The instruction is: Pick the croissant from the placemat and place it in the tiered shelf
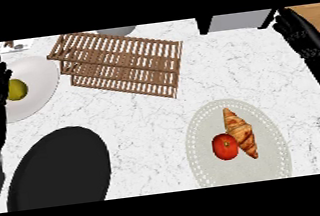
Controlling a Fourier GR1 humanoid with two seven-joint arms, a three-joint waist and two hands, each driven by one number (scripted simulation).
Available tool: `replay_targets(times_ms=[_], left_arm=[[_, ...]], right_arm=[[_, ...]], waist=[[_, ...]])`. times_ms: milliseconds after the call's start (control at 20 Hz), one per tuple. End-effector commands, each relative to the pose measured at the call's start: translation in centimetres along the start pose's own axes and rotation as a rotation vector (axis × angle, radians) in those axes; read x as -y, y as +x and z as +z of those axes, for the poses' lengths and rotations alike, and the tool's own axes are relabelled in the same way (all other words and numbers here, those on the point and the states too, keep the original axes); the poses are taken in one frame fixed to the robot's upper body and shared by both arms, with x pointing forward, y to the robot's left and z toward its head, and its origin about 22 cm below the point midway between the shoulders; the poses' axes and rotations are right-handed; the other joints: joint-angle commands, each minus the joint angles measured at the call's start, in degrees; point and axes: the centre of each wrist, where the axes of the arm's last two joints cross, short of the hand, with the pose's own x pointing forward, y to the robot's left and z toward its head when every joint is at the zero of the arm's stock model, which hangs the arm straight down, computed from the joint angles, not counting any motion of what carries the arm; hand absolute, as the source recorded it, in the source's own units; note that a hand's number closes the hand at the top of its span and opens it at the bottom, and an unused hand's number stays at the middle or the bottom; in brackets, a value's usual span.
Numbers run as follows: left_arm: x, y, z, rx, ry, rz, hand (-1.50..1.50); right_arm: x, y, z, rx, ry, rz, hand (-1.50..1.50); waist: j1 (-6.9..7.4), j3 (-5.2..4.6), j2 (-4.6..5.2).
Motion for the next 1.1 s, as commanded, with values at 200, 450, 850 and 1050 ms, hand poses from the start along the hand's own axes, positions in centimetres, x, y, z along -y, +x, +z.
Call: replay_targets(times_ms=[200, 450, 850, 1050], left_arm=[[1.9, -9.0, 6.5, -0.508, -0.058, 0.175, 0.00], [3.2, -9.5, 8.2, -0.636, -0.147, 0.276, 0.00], [2.8, -10.2, 7.5, -0.646, -0.169, 0.269, 0.00], [4.0, -10.3, 7.8, -0.672, -0.167, 0.267, 0.00]], right_arm=[[5.6, 1.8, 2.2, 0.008, -0.107, 0.369, 1.50], [8.2, -4.3, 8.6, -0.453, -0.291, 0.563, 1.50], [6.5, -2.0, 10.3, -0.365, 0.021, 0.513, -1.50], [5.6, 2.1, 11.1, -0.412, 0.175, 0.522, -1.50]], waist=[[-1.42, 2.92, 0.59], [-0.86, 3.20, 0.63], [0.22, 3.12, 0.39], [-0.77, 3.07, 0.15]])
